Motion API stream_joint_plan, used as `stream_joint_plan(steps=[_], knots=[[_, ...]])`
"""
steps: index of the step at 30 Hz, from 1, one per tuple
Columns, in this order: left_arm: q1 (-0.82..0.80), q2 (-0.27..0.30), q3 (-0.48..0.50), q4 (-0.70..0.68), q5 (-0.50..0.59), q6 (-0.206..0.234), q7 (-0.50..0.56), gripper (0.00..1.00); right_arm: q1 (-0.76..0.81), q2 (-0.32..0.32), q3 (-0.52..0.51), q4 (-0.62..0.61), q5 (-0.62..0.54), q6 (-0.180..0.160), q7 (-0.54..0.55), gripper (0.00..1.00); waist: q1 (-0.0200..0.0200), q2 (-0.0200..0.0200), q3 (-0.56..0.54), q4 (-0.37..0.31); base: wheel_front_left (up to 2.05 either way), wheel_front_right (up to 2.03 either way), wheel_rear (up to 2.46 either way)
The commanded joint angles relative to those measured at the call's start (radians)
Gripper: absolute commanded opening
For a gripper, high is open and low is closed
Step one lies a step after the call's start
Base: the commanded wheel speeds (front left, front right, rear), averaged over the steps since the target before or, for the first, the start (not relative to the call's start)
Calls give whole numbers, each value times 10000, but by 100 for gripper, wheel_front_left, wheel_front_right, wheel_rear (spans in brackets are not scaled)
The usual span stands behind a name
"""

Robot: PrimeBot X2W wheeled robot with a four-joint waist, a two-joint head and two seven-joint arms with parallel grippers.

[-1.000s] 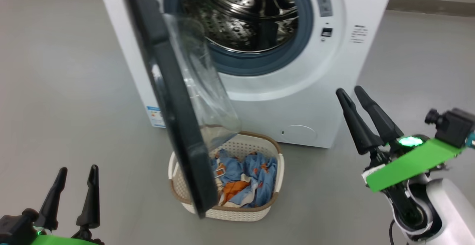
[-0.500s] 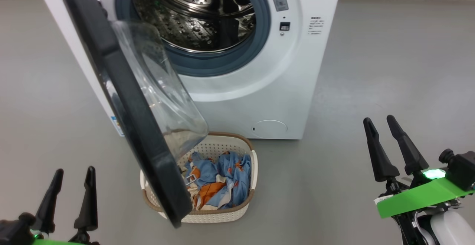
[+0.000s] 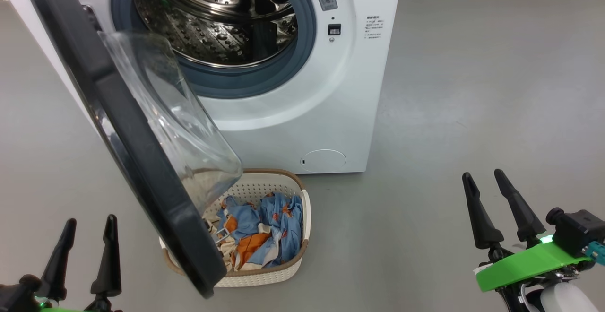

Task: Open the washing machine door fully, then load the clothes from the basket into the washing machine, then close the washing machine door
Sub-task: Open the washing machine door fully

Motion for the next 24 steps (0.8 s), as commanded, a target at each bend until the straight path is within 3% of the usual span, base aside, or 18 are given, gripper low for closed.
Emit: stream_joint_plan(steps=[1,12,24], knots=[[-234,211,407,-300,86,7,-63,100,80,-46,87,-74,-191,58,-133,100,0,0,-3,-31,0,0,0],[-255,183,270,-242,117,7,-63,100,97,218,-258,853,-1407,58,-205,100,0,0,-94,7,0,0,0],[-217,213,125,-207,129,7,-63,100,128,425,-352,832,-1593,58,-209,100,0,0,-169,89,0,0,0]])
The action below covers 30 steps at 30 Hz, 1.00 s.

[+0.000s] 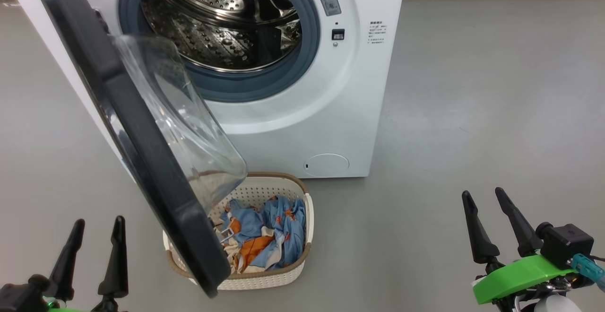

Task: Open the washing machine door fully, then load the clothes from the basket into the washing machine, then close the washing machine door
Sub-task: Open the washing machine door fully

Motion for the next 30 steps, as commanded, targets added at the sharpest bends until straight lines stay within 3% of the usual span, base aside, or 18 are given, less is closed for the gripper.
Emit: stream_joint_plan(steps=[1,30], knots=[[-215,237,344,-214,120,7,-63,100,-79,-106,207,-237,-119,58,-123,100,0,0,-5,10,0,0,0],[-238,248,334,-245,61,7,-63,100,-123,65,148,-89,-181,58,-124,100,0,0,94,104,0,0,0]])
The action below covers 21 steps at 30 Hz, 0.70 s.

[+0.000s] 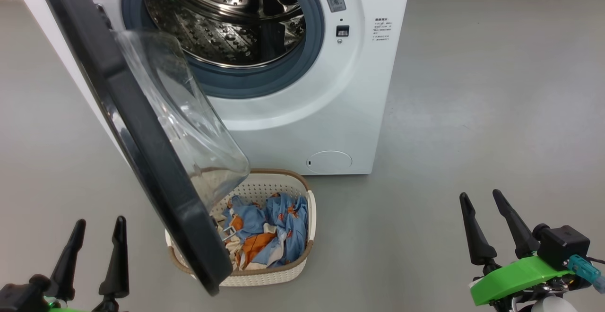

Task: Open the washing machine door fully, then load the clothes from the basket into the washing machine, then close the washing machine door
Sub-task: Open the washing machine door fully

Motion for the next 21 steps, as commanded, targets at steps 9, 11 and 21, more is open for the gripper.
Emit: stream_joint_plan(steps=[9,11,21], knots=[[-202,144,414,-128,82,7,-63,100,-130,-112,215,-103,-21,58,-124,100,0,-1,-92,5,0,0,0],[-209,138,413,-119,80,7,-63,100,-138,-113,220,-96,-14,58,-124,100,0,-1,-84,7,0,0,0],[-281,160,376,-165,-21,7,-63,71,-222,-89,244,-17,-59,58,-124,100,0,-1,44,60,0,0,0]])
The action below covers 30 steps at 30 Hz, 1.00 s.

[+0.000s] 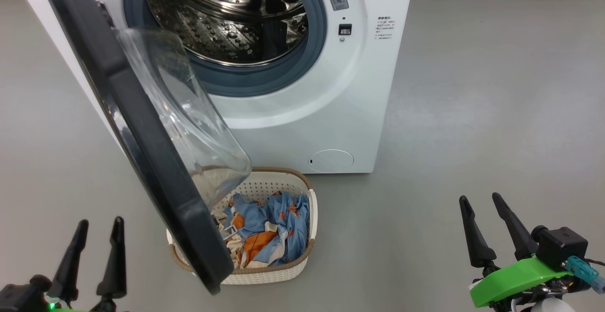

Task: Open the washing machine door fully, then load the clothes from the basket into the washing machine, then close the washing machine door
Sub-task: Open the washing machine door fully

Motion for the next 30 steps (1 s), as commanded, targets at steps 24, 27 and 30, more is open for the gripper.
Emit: stream_joint_plan(steps=[24,27,30], knots=[[-695,-140,134,-4757,-84,7,137,0,-249,-75,364,-76,-44,58,-124,100,0,0,-72,107,0,0,0],[-667,-41,-250,-5240,-117,7,434,0,-267,-68,394,-83,-21,58,-124,100,0,0,-70,48,0,0,0],[-474,50,-1388,-5557,-137,7,814,0,-227,-19,408,-95,-15,58,-124,100,0,0,-48,-23,0,0,0]])
